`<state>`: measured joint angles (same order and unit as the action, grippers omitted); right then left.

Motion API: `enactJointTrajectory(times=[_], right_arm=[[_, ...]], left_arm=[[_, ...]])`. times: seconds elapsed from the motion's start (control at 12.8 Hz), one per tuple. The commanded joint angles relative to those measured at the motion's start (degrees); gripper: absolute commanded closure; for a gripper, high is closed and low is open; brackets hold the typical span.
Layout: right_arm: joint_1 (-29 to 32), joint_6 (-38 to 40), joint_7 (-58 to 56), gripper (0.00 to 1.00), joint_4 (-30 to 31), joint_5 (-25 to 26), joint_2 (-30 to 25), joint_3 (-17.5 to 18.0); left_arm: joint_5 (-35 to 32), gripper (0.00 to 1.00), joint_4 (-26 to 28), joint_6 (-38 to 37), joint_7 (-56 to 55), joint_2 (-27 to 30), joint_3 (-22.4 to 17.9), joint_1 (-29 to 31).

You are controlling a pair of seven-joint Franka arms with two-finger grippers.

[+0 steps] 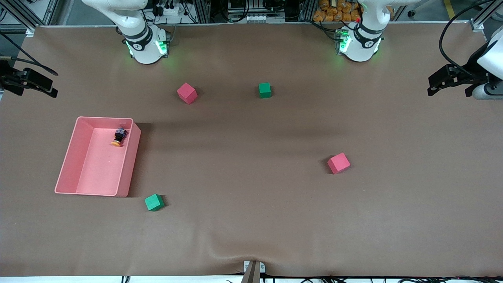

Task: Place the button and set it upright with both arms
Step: 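Lower the right gripper into the pink tray over the button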

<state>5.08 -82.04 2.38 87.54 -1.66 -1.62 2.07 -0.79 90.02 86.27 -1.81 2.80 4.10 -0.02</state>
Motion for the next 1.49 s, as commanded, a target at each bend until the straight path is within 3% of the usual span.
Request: enactJointTrajectory(times=[0.0, 0.63, 0.86, 1.18, 1.41], right_arm=[[0.8, 0.7, -0.1, 0.0, 0.4, -1.0, -0.9, 0.5], [1.0, 0.7, -0.3, 0.0, 3.7, 0.3, -0.6, 0.5], [1.2, -1.1, -0.3, 0.0, 9.5, 3.2, 0.8, 0.5], [3.3, -15.6, -0.3, 0.0, 21.1, 4.5, 0.9, 0.4], [4.4, -31.3, -0.5, 0.0, 32.0, 4.6, 1.7, 0.4]], left_arm=[[0.4, 0.0, -0.9, -1.2, 1.0, 0.0, 0.1, 0.5], [0.5, 0.0, -1.1, -1.2, 1.0, -0.4, 0.0, 0.5], [0.5, 0.0, -1.1, -1.2, 1.0, -0.5, 0.0, 0.5], [0.5, 0.0, -1.1, -1.2, 1.0, -0.5, 0.0, 0.5], [0.5, 0.0, -1.1, -1.2, 1.0, -0.5, 0.0, 0.5]])
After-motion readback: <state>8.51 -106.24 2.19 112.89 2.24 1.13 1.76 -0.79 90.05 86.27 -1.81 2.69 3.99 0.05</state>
